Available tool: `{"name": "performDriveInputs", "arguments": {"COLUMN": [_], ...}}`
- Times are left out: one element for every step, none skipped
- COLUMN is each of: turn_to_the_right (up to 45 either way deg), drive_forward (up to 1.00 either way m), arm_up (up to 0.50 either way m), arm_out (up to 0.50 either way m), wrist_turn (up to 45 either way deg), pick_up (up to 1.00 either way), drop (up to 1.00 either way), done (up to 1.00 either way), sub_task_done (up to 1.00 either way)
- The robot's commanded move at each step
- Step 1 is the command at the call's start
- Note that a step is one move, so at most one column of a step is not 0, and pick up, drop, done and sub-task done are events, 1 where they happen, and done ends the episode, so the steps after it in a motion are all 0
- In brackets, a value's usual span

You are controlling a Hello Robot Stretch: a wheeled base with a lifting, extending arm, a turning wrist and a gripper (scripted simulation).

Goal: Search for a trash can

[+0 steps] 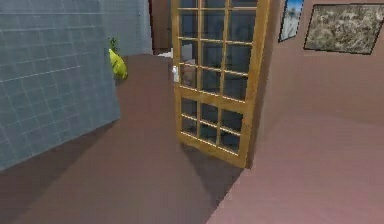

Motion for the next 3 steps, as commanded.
{"name": "performDriveInputs", "arguments": {"turn_to_the_right": [-21.0, 0.0, -3.0], "drive_forward": [0.00, 1.00, 0.00], "arm_up": [0.00, 0.00, 0.00], "arm_out": [0.00, 0.00, 0.00], "wrist_turn": [0.0, 0.0, 0.0], "pick_up": [0.00, 0.00, 0.00], "drop": [0.00, 0.00, 0.00], "done": [0.00, 0.00, 0.00], "sub_task_done": [0.00, 0.00, 0.00]}}
